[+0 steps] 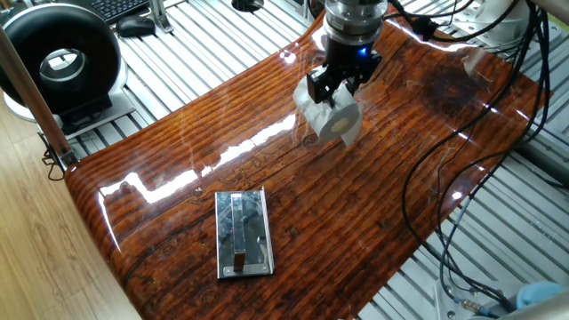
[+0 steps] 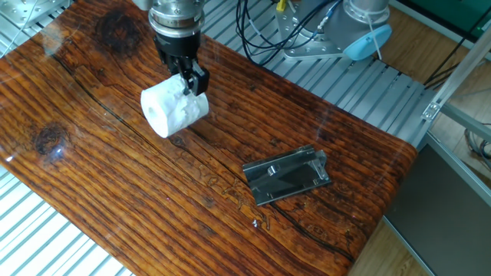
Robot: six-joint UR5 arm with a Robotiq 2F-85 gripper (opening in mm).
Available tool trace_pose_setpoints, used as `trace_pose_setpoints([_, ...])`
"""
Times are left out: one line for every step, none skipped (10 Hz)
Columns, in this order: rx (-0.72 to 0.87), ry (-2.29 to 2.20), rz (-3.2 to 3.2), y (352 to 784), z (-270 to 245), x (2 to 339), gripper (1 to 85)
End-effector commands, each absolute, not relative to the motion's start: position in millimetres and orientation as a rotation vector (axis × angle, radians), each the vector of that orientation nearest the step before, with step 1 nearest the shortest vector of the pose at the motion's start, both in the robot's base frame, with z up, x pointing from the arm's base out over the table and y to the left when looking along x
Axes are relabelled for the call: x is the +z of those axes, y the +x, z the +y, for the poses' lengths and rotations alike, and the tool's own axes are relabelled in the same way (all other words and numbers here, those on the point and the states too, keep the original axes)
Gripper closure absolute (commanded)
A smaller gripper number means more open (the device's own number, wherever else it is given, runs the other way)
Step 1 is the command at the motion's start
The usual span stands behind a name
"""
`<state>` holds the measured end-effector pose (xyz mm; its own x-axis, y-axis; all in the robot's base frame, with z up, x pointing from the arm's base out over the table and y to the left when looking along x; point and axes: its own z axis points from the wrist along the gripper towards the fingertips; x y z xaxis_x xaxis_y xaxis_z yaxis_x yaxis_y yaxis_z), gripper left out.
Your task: Put the toilet paper on its holder
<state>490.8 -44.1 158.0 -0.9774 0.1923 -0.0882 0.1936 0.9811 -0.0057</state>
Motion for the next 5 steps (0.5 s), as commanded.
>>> trace_pose_setpoints([0.002, 0.383, 3.062, 501, -24, 161, 84.7])
trace_pose_setpoints([0.011, 0.405, 3.069, 510, -14, 165, 84.7])
trace_pose_setpoints([0.041, 0.440, 3.073, 520, 0, 170, 84.7])
trace_pose_setpoints([0.047, 0.490, 3.085, 528, 14, 177, 84.7])
trace_pose_setpoints([0.046, 0.512, 3.084, 533, 22, 179, 84.7])
